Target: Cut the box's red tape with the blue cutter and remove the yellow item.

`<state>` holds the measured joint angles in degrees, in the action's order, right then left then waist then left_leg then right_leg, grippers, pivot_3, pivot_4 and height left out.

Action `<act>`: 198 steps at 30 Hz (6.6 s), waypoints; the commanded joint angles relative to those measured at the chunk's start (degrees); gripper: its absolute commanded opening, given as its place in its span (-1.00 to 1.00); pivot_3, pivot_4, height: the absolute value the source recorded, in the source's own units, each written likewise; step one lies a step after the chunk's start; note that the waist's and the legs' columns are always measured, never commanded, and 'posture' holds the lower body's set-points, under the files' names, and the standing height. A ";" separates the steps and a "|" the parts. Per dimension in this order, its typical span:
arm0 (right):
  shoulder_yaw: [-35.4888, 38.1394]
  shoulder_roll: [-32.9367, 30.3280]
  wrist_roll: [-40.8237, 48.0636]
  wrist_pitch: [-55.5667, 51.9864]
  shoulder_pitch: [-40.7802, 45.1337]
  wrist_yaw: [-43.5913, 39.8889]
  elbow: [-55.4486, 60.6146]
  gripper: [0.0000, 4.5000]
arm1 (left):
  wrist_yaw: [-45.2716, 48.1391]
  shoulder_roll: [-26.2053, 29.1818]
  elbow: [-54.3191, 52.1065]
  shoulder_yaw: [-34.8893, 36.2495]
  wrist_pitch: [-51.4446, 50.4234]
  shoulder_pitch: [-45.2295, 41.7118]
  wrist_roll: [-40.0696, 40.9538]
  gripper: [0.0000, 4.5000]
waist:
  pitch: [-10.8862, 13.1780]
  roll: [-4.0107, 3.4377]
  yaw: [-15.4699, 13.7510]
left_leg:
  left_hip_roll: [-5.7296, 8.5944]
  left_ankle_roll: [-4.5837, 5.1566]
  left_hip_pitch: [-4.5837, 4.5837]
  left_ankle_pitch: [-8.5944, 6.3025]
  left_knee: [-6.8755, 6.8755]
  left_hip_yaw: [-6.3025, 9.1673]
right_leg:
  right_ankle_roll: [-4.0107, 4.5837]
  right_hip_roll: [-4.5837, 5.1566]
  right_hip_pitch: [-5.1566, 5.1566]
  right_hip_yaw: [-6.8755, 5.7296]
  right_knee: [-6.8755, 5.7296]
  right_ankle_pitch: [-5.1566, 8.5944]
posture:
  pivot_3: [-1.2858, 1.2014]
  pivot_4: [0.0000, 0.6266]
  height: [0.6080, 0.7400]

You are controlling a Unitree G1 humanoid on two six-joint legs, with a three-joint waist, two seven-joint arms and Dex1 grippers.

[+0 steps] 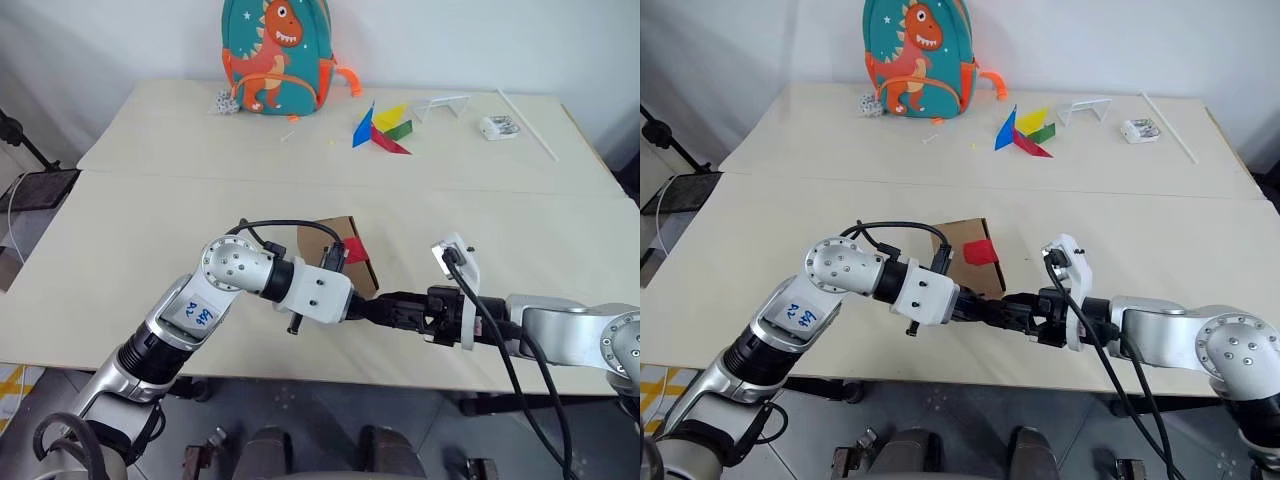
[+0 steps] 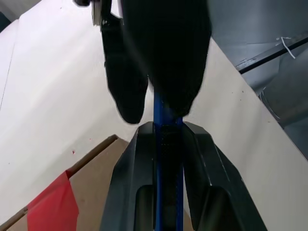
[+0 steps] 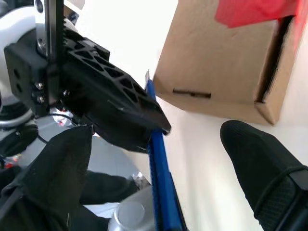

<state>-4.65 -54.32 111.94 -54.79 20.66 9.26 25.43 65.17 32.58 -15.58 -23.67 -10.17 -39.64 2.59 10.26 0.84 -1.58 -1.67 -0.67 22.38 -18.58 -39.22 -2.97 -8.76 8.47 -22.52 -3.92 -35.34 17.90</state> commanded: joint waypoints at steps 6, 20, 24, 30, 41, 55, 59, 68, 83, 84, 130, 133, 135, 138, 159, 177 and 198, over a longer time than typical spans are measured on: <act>-0.07 0.09 1.06 -3.24 0.37 0.22 -0.66 0.99 | -0.55 -0.34 -2.43 0.53 -0.88 -0.76 -0.53 -0.81 | 0.00 0.00 0.04 | -0.01 0.01 0.00 0.00 0.00 0.00 | 0.00 0.00 0.00 0.00 0.00 0.00 | 0.03 -0.52 1.00; 0.32 2.26 1.06 -3.97 1.09 2.48 -2.71 0.99 | -0.75 -0.35 -3.05 0.56 -1.69 -0.80 -0.52 -0.81 | 0.00 0.00 0.04 | -0.01 0.01 0.01 -0.01 0.01 0.00 | 0.00 0.00 -0.02 0.00 0.00 0.00 | 0.03 -0.52 1.00; 0.46 3.07 1.06 -4.11 1.36 3.26 -3.06 0.99 | -0.82 -0.35 -3.23 0.54 -1.92 -0.77 -0.54 -0.81 | 0.00 0.00 0.03 | 0.00 0.01 0.01 -0.01 0.01 0.00 | 0.00 0.00 -0.01 0.00 0.00 0.00 | 0.03 -0.52 1.00; 0.28 3.42 1.06 -4.40 1.89 4.14 -3.40 0.74 | -0.92 -0.38 -3.19 0.60 -2.02 -0.82 -0.72 -0.81 | 0.00 0.00 0.04 | -0.01 0.01 0.01 -0.01 0.01 0.00 | 0.00 0.00 -0.01 0.00 0.01 0.00 | 0.03 -0.52 1.00; 0.15 4.37 1.06 -4.61 2.04 4.88 -3.62 -0.88 | -1.21 -0.39 -3.16 0.73 -2.09 -0.98 -1.19 -0.81 | 0.00 0.00 0.00 | -0.01 0.02 0.02 -0.01 0.01 0.00 | 0.00 0.00 -0.02 0.00 0.01 0.00 | 0.03 -0.52 1.00; 0.21 4.50 1.06 -5.31 2.42 4.37 -4.54 -0.95 | -2.23 -2.12 -3.64 4.88 -7.40 -0.57 4.51 0.01 | 0.00 0.00 0.04 | -0.01 0.03 0.02 -0.02 0.01 0.01 | 0.00 0.00 -0.02 0.00 0.00 0.00 | 0.03 -0.52 1.00; 0.38 4.52 1.06 -5.49 2.53 4.38 -4.69 -0.95 | -0.50 -1.18 -4.08 7.73 -10.26 -0.67 8.99 0.56 | 0.00 0.00 0.07 | -0.01 0.03 0.02 -0.02 0.01 0.01 | 0.00 0.00 -0.02 0.00 0.00 0.00 | 0.03 -0.52 1.00; 4.22 1.97 1.06 -5.16 1.29 1.76 -3.23 -0.95 | 1.78 5.87 2.61 19.73 -14.53 -0.90 18.09 0.69 | 0.00 0.00 0.01 | 0.00 0.03 0.02 -0.02 0.01 0.01 | 0.00 0.00 -0.02 0.00 0.01 0.00 | 0.03 -0.52 1.00; 28.89 -5.20 1.06 1.42 -18.15 -9.41 7.84 -0.95 | -4.50 2.49 18.12 23.74 -13.33 0.88 17.67 -0.05 | 0.05 0.07 -0.50 | -0.01 0.07 0.12 -0.06 0.10 -0.01 | -0.06 0.00 -0.04 -0.13 0.21 -0.03 | 0.03 -0.52 1.00; 31.66 -6.11 1.06 1.05 -21.21 -9.46 7.91 -0.95 | -4.57 1.98 19.02 23.44 -12.97 0.63 17.46 -0.18 | 0.05 0.07 -0.56 | -0.01 0.08 0.13 -0.07 0.11 -0.02 | -0.06 0.00 -0.04 -0.13 0.23 -0.03 | 0.03 -0.52 1.00; -10.27 5.55 1.06 8.98 21.99 51.92 4.39 -0.95 | -0.90 -10.54 48.56 11.94 -0.63 -15.12 2.35 -1.00 | 0.14 0.21 0.20 | -0.05 0.11 0.84 -0.07 -0.37 -0.16 | -0.21 0.15 -0.65 -0.54 0.01 -0.22 | 0.03 -0.52 1.00; -10.01 6.55 1.06 8.76 22.25 52.85 3.98 -0.95 | -0.90 -10.24 46.95 11.94 -1.56 -14.07 2.36 -1.00 | 0.14 0.21 0.21 | -0.06 0.11 0.83 -0.07 -0.38 -0.16 | -0.21 0.15 -0.66 -0.54 -0.06 -0.22 | 0.03 -0.52 1.00; -9.93 6.97 1.06 8.51 22.27 53.09 3.78 -0.95 | -0.92 -10.02 46.09 11.95 -2.09 -13.55 2.39 -1.00 | 0.14 0.21 0.23 | -0.06 0.11 0.83 -0.07 -0.38 -0.16 | -0.21 0.15 -0.68 -0.53 -0.07 -0.22 | 0.03 -0.52 1.00; -9.81 7.32 1.06 7.89 22.21 53.04 3.24 -0.95 | -0.98 -9.82 45.36 12.05 -2.56 -13.19 2.43 -1.00 | 0.14 0.21 0.25 | -0.06 0.11 0.83 -0.07 -0.40 -0.16 | -0.21 0.15 -0.68 -0.53 -0.09 -0.22 | 0.03 -0.52 1.00; -10.62 7.01 1.06 -0.42 22.98 48.34 -2.39 -0.95 | -2.88 -10.14 44.76 11.41 -4.56 -12.04 1.66 -1.00 | 0.12 0.19 0.25 | -0.09 0.15 0.82 -0.10 -0.66 -0.17 | -0.14 0.14 -0.66 -0.47 -0.25 -0.25 | 0.03 -0.52 1.00; -8.89 4.33 1.06 4.80 15.32 50.74 6.64 -0.95 | -4.41 -11.24 45.38 9.69 -6.94 -11.90 1.11 -1.00 | 0.10 0.21 -0.01 | -0.09 0.20 0.80 -0.13 -0.73 -0.15 | -0.14 0.15 -0.54 -0.47 -0.22 -0.25 | 0.03 -0.52 1.00; -12.62 9.71 1.06 16.18 7.98 60.98 14.22 -0.95 | -4.27 -12.35 44.65 8.76 -8.27 -11.01 1.02 -1.00 | -0.03 0.22 0.14 | -0.09 0.26 0.67 -0.16 -0.74 -0.10 | -0.13 0.15 -0.39 -0.48 -0.18 -0.25 | 0.03 -0.52 1.00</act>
<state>-14.73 -43.93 111.38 -37.63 30.45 69.70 38.41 60.68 20.66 27.67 -12.31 -16.81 -53.02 5.53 10.23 1.05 -1.44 -1.77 -0.41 23.05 -18.74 -39.96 -3.08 -8.89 8.61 -22.90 -4.40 -35.52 17.66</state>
